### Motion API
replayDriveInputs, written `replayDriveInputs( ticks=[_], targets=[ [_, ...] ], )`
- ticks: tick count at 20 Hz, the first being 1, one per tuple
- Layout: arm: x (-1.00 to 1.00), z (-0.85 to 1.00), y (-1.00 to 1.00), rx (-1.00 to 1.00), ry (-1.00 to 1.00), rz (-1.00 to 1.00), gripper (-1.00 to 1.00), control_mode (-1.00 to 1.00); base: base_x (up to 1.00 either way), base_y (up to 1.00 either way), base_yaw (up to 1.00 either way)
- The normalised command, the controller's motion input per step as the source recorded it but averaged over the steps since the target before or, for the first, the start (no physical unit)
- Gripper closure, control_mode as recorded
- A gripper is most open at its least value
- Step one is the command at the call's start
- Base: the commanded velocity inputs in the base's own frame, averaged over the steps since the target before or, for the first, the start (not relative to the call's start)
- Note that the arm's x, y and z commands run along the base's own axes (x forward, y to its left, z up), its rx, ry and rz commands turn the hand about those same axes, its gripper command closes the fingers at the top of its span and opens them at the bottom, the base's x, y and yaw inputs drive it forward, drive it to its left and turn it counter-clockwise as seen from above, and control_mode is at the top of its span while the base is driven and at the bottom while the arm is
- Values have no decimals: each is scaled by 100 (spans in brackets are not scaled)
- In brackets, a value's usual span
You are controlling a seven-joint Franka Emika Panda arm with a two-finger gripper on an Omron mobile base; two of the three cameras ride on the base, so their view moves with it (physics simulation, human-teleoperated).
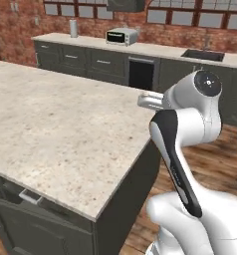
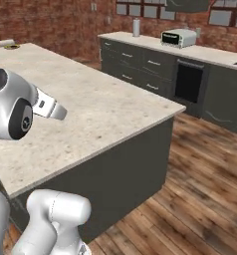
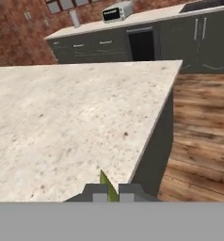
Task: Take the lemon wedge from the fridge and place it on the plate with fish on the dining counter.
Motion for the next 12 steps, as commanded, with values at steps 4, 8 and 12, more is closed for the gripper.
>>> replayDriveInputs(
  ticks=[4,8,12],
  targets=[
    [0,0,0,0,0,0,100,100,-3,-72,53],
    [0,0,0,0,0,0,100,100,13,-100,33],
    [0,0,0,0,0,0,100,100,-31,-100,9]
  ],
)
